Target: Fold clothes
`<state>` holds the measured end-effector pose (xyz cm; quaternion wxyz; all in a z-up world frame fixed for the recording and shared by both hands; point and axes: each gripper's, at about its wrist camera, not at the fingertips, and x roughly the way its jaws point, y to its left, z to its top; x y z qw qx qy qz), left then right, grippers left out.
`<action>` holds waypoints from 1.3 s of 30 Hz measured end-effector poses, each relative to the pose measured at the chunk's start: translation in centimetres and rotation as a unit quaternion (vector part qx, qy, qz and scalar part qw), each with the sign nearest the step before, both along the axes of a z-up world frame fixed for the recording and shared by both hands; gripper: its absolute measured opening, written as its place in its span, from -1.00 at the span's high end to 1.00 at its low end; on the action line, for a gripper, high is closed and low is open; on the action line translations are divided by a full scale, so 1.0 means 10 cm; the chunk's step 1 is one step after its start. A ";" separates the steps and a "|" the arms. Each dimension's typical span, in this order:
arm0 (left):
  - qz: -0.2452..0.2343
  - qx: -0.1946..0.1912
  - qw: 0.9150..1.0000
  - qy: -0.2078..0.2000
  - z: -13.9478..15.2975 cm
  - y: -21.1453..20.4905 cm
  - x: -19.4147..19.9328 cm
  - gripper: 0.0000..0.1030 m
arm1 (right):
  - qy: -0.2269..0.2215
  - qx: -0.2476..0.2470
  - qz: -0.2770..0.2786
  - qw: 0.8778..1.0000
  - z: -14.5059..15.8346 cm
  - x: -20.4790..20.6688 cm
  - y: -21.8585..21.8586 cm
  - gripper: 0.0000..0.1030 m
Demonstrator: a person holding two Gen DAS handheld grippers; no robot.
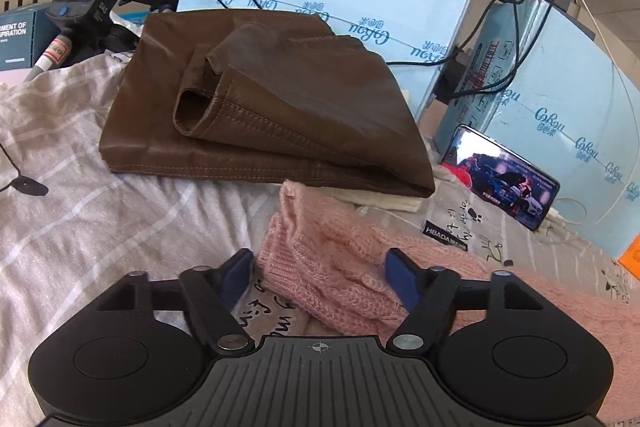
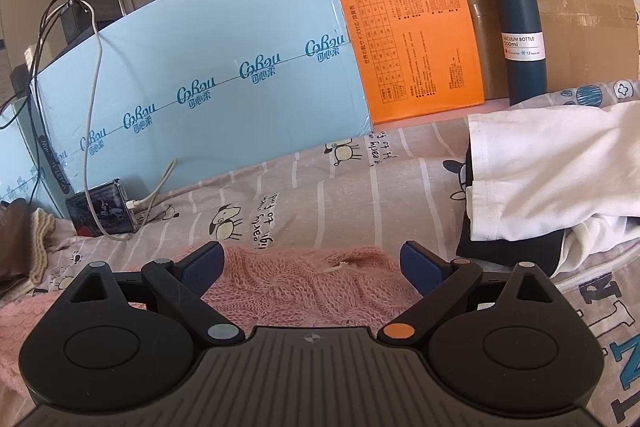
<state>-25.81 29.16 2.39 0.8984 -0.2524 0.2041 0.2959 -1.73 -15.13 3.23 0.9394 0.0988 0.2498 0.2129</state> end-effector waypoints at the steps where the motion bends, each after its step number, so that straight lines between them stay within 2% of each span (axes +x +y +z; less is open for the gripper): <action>1: -0.006 0.001 1.000 -0.003 0.01 -0.01 0.01 0.24 | 0.000 0.001 0.000 1.000 0.00 0.00 0.00 -0.85; 3: -0.016 0.018 1.000 -0.014 0.07 -0.09 0.02 0.38 | 0.000 0.002 0.000 1.000 0.00 -0.01 0.00 -0.85; 6: -0.049 0.046 0.996 -0.057 0.24 -0.31 0.01 0.38 | -0.001 0.005 0.000 1.000 0.00 -0.01 -0.01 -0.85; 9: -0.106 0.075 0.987 -0.091 0.39 -0.58 0.09 0.38 | -0.001 0.007 0.000 1.000 0.01 -0.01 -0.01 -0.85; 11: -0.152 0.080 0.980 -0.096 0.43 -0.76 0.22 0.38 | 0.000 0.008 0.000 1.000 0.01 -0.01 -0.02 -0.85; 14: -0.221 0.071 0.967 -0.104 0.41 -1.04 0.43 0.38 | 0.000 0.009 0.000 1.000 0.01 -0.02 -0.02 -0.85; 20: -0.291 0.036 0.949 -0.114 0.31 -1.46 0.75 0.43 | 0.000 0.011 0.003 1.000 0.02 -0.02 -0.02 -0.85; 24: -0.323 0.008 0.943 -0.080 0.12 -1.65 0.95 0.40 | 0.001 0.012 0.004 1.000 0.02 -0.02 -0.03 -0.85; 25: -0.326 0.003 0.943 -0.067 0.07 -1.67 0.99 0.36 | 0.002 0.012 0.005 1.000 0.02 -0.02 -0.03 -0.85; 26: -0.329 -0.003 0.942 -0.065 0.03 -1.68 1.00 0.18 | 0.002 0.011 0.005 1.000 0.02 -0.02 -0.02 -0.85; 28: -0.339 -0.020 0.937 -0.085 -0.01 -1.65 0.96 -0.09 | 0.004 0.010 0.006 1.000 0.02 -0.01 -0.02 -0.85; 30: -0.345 -0.042 0.928 -0.133 0.01 -1.61 0.86 -0.59 | 0.005 0.009 0.006 1.000 0.01 -0.01 -0.02 -0.85; 32: -0.341 -0.060 0.921 -0.181 0.05 -1.56 0.75 -0.73 | 0.005 0.008 0.006 1.000 0.01 -0.01 -0.01 -0.85; 34: -0.332 -0.092 0.919 -0.189 0.04 -1.50 0.72 -0.83 | 0.006 0.008 0.005 1.000 0.00 -0.01 -0.01 -0.85; 35: -0.329 -0.113 0.919 -0.184 0.01 -1.47 0.73 -0.85 | 0.007 0.007 0.005 1.000 0.00 0.00 -0.01 -0.85; 37: -0.322 -0.139 0.924 -0.152 -0.09 -1.44 0.84 -0.85 | 0.008 0.005 0.005 1.000 -0.01 0.00 0.00 -0.85; 39: -0.324 -0.117 0.929 -0.137 -0.13 -1.46 0.90 -0.85 | 0.010 0.004 0.005 1.000 -0.02 0.00 0.00 -0.85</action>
